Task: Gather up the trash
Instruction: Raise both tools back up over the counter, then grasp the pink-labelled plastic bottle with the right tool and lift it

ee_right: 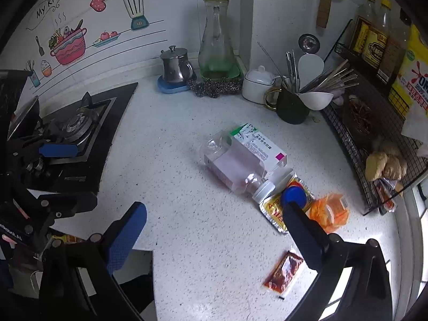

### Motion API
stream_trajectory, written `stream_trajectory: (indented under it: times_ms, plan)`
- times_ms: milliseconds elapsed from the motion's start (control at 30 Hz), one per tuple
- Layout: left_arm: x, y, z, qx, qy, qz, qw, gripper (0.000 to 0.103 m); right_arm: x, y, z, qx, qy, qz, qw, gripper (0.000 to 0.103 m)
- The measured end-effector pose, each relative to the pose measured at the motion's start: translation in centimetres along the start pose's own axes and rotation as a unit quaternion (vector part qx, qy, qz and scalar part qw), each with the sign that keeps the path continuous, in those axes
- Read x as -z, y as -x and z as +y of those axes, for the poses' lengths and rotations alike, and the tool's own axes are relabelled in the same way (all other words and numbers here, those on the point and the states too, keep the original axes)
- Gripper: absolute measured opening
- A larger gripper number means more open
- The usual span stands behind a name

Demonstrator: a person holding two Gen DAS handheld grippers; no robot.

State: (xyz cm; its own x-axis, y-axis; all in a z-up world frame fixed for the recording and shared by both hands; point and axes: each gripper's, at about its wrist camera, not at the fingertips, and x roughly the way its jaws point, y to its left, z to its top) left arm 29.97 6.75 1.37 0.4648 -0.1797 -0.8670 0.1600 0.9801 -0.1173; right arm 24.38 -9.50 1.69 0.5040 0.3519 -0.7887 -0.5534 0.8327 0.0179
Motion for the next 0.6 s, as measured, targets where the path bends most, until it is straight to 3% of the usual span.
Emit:
stream_trajectory:
  times_ms: [300,600]
  plan:
    - [-4.8,-4.8,1.2,0.016,-0.006,0.025,0.9996,0.103,-3.2,-5.6,-1.9,-0.016,0.018,0.046,0.999,0.102]
    - [-6.3,-8.9,3.4,0.01,0.015,0.058,0.9981,0.103,-5.2,-12.7,-2.9,-0.039,0.071,0.112,0.99,0.101]
